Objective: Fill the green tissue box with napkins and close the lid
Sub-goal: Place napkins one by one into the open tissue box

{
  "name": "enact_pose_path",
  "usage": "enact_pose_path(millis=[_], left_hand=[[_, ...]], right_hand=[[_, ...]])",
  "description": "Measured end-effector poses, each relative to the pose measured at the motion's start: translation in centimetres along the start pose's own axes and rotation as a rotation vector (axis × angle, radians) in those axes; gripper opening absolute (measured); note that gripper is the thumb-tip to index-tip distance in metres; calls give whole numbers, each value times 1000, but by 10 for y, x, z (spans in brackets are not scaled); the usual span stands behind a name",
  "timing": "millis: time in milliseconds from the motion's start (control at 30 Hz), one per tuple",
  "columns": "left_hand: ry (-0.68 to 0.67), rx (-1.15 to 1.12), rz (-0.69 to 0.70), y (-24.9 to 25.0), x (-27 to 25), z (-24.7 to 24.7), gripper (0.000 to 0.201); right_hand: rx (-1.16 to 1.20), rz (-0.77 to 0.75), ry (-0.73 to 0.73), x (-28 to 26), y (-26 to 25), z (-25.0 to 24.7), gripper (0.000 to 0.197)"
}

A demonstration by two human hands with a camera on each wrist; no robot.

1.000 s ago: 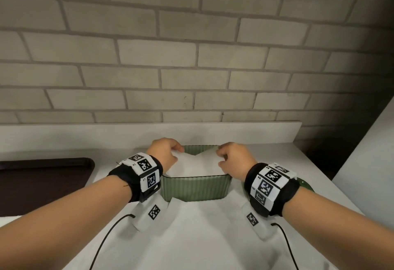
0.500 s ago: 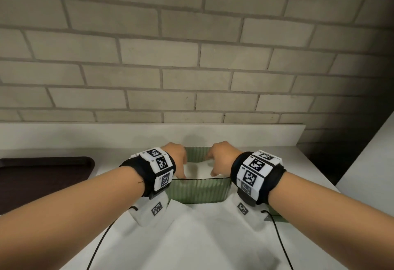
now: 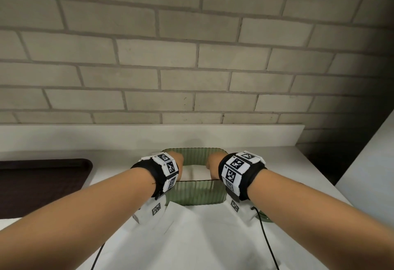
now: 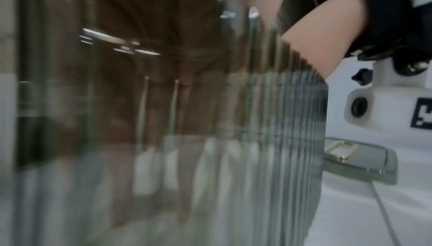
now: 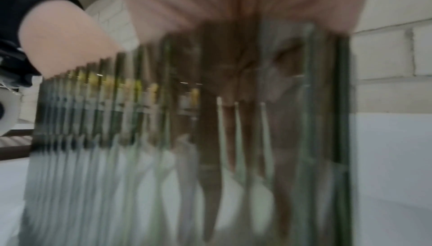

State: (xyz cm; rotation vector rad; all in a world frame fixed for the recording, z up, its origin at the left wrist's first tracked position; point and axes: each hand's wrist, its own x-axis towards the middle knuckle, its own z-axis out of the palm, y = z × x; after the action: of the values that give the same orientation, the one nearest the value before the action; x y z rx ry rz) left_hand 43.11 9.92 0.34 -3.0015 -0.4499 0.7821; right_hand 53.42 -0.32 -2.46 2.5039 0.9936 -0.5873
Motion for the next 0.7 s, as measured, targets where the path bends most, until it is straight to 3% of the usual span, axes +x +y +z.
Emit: enact_pose_path(millis=[67,167,200,267,333,500,700], left_hand=[[93,-43,20,-2,-6,-2,28],[270,-203,54,-4,-32,-8,8],[327,-275,79,-5,-44,-9,13],[416,-452,113,-8,-68,-6,21],[467,-594,150,-13,-96,2,13],[455,-850,168,-19,-161,40,6],[322,-1018,165,-14,-213,94,8]], right_hand=[[89,33,114,-42,-7,-14,16],[309,-15,320,-85,0,-22,42],[361,-45,378,-102,3,-23,42],[447,-85,435,-133,10,-17,39],[523,-106,448,-164,17,-6,36],[577,-87,451,-230,36,49,32],[633,-3,308,-291,37,122,39]])
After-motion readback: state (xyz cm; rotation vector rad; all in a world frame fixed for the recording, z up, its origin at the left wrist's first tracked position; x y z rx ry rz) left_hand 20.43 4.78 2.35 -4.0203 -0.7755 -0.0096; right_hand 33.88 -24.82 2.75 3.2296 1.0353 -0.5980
